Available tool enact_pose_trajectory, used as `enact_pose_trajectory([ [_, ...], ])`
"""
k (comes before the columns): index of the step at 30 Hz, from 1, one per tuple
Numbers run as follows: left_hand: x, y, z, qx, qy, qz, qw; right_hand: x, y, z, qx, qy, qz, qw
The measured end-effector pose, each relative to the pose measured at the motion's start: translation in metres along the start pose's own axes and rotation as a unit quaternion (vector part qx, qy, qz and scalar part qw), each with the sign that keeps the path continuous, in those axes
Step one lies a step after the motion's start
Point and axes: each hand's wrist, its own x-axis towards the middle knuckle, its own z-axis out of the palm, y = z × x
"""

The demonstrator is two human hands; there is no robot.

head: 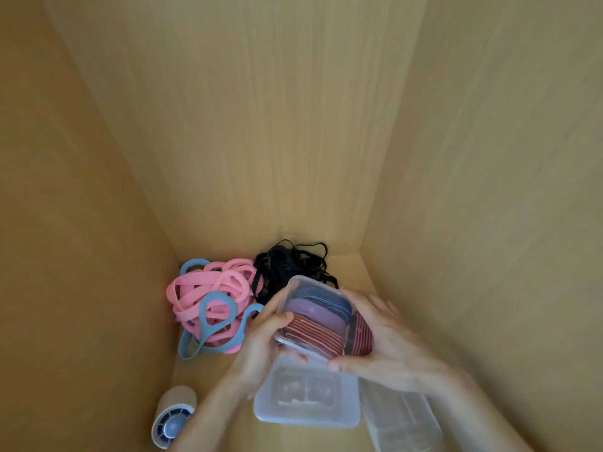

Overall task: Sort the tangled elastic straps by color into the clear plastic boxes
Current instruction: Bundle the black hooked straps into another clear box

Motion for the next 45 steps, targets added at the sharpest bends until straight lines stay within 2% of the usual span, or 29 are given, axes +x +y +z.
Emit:
enact_pose_trajectory([
  [7, 0.013, -0.002, 0.004, -0.031, -0.044, 0.001, 0.999, 0.005, 0.004, -0.003, -0.03, 0.002, 0.039, 0.999],
  [10, 0.019, -0.005, 0.005, -0.05, -0.036, -0.007, 0.998, 0.007, 0.007, -0.005, -0.028, 0.008, 0.049, 0.998],
  [17, 0.039, -0.003, 0.009, -0.039, -0.064, -0.026, 0.997, 0.009, 0.01, -0.009, -0.013, 0.025, 0.063, 0.998],
  [22, 0.061, -0.001, 0.016, -0.04, -0.036, -0.085, 0.995, 0.009, 0.013, -0.017, -0.026, 0.019, 0.095, 0.995],
  [27, 0.074, -0.008, 0.024, -0.017, 0.017, -0.137, 0.99, 0.001, 0.011, -0.003, -0.083, 0.09, 0.09, 0.988],
  [30, 0.079, -0.009, 0.028, -0.011, 0.03, -0.15, 0.988, 0.0, 0.009, 0.002, -0.046, 0.115, 0.132, 0.983],
  [35, 0.088, -0.003, 0.022, -0.147, 0.039, -0.163, 0.975, 0.006, 0.004, 0.001, -0.03, 0.216, 0.198, 0.956],
  [38, 0.09, -0.004, 0.018, -0.023, 0.082, -0.133, 0.987, 0.019, -0.002, 0.009, -0.118, 0.279, 0.226, 0.926],
  [41, 0.091, -0.011, 0.013, 0.096, 0.138, -0.105, 0.98, 0.037, -0.001, 0.017, -0.158, 0.319, 0.253, 0.9],
  [43, 0.092, -0.016, 0.012, 0.216, 0.145, -0.046, 0.964, 0.051, 0.002, 0.021, -0.177, 0.332, 0.264, 0.888],
  [45, 0.093, -0.021, 0.013, 0.354, 0.125, 0.02, 0.927, 0.067, 0.006, 0.025, -0.19, 0.334, 0.274, 0.882],
])
